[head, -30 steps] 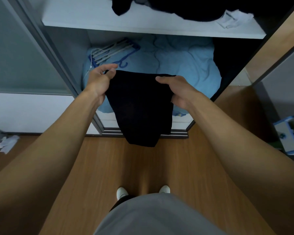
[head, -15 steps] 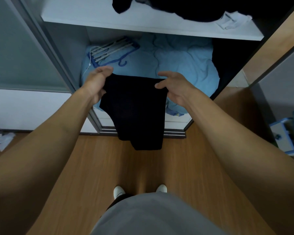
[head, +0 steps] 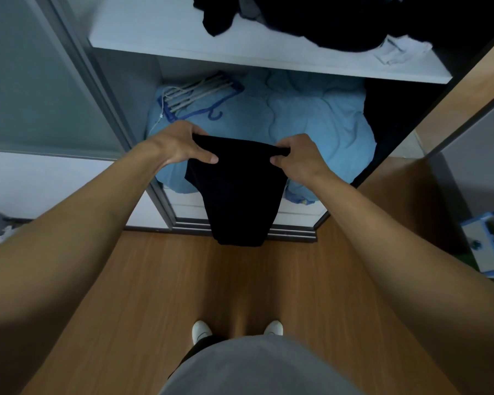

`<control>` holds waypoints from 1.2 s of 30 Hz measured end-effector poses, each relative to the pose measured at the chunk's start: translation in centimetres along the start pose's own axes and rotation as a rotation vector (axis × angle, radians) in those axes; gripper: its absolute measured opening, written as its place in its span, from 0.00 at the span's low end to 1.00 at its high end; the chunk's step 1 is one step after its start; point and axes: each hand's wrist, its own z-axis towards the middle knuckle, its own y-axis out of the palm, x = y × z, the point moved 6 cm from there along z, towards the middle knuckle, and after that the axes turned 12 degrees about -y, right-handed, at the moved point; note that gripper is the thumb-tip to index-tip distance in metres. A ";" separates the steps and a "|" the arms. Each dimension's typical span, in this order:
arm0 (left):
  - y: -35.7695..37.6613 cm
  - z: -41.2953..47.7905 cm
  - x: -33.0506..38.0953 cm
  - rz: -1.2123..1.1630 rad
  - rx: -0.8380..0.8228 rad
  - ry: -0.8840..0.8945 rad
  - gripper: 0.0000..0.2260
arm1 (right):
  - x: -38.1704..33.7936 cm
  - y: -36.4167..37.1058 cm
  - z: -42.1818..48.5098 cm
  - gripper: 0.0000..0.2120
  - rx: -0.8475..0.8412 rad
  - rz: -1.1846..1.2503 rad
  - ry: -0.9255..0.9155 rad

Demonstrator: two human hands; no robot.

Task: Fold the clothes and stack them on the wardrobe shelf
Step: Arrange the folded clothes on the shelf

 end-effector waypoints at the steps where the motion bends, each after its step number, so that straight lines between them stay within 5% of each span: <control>1: 0.0 0.0 0.2 0.009 0.013 0.018 0.22 | 0.0 -0.1 0.0 0.14 0.007 -0.032 -0.007; 7: -1.2 -0.8 1.5 0.169 0.149 0.204 0.07 | -1.2 -1.1 0.7 0.20 -0.005 -0.283 -0.129; 9: -1.7 -1.6 1.7 0.077 0.135 0.285 0.06 | -1.4 -2.0 1.0 0.20 -0.018 -0.111 -0.174; 12: -2.0 -2.9 1.6 -0.484 -0.020 0.292 0.02 | -0.5 -3.7 0.4 0.16 0.061 0.530 -0.110; 14: -2.4 -3.5 2.4 -0.660 -0.006 0.348 0.03 | 0.8 -2.9 -0.7 0.15 0.028 0.828 -0.079; 17: -2.5 -4.1 3.5 -0.711 -0.008 0.368 0.07 | 2.2 1.0 -2.4 0.19 -0.147 0.707 0.049; 23: -2.2 -2.7 -2.6 -0.736 0.091 0.253 0.21 | 0.8 2.6 -2.4 0.05 -0.022 0.859 0.092; 26: 2.5 -1.9 -8.1 -0.752 -0.153 0.119 0.29 | 0.0 1.8 -2.1 0.04 0.006 0.995 0.091; 30: 6.1 -1.6 -9.0 -0.849 -0.186 0.085 0.22 | 0.5 1.1 -1.6 0.06 -0.017 1.135 0.120; 34: 6.0 -1.5 -8.1 -0.819 -0.062 0.031 0.13 | 1.4 1.0 -1.3 0.19 -0.001 1.198 0.169; 36: 5.6 -1.3 -7.7 -0.720 0.011 0.019 0.15 | 1.7 0.8 -1.3 0.13 0.027 1.202 0.161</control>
